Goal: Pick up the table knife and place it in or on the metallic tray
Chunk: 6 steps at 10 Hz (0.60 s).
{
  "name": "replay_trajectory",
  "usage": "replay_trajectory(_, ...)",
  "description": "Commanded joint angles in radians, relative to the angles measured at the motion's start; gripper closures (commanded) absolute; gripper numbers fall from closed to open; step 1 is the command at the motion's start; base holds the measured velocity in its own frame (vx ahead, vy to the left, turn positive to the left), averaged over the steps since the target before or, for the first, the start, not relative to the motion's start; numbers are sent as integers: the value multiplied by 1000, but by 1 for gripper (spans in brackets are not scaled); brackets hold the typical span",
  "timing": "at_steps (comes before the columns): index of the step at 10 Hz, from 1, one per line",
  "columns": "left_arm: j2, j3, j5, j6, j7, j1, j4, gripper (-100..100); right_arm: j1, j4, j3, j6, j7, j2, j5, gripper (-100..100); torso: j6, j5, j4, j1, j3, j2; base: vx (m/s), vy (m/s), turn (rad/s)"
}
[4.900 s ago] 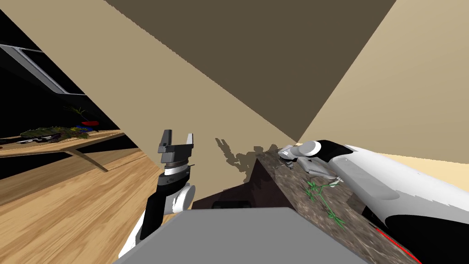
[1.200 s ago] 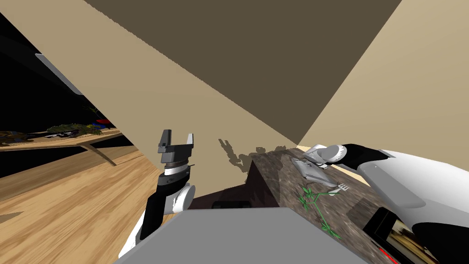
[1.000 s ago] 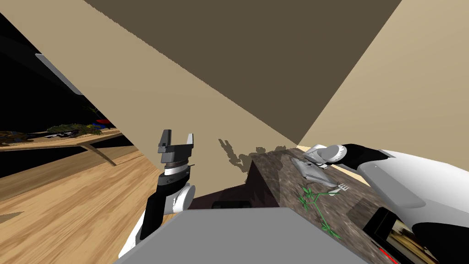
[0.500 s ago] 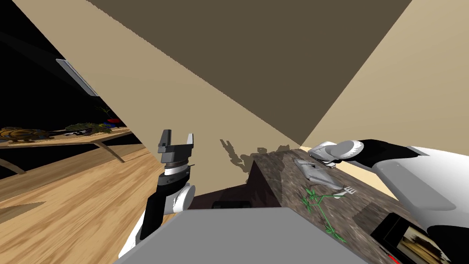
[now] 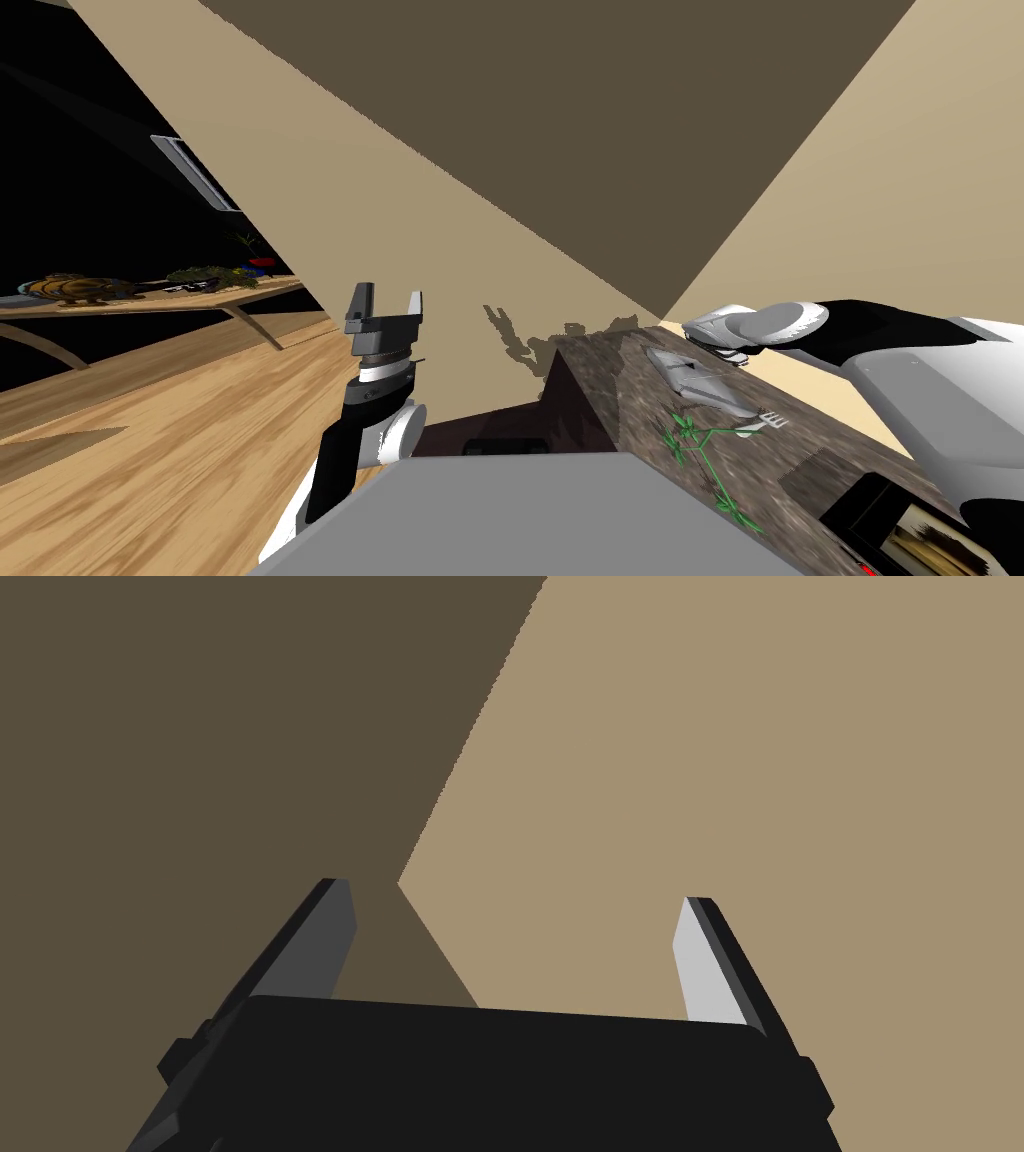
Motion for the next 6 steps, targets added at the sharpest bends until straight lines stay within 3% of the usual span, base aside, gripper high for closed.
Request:
replay_trajectory(1, 0, 0, 0, 0, 0, 0, 0, 0, 0, 0, 0, 0, 0, 0, 0, 0, 0, 0, 0, 0, 0, 0, 0, 0, 0)
replay_trajectory(6, 0, 0, 0, 0, 0, 0, 0, 0, 0, 0, 0, 0, 0, 0, 0, 0, 0, 0, 0, -1, 0, -1, 0, 0, 0)
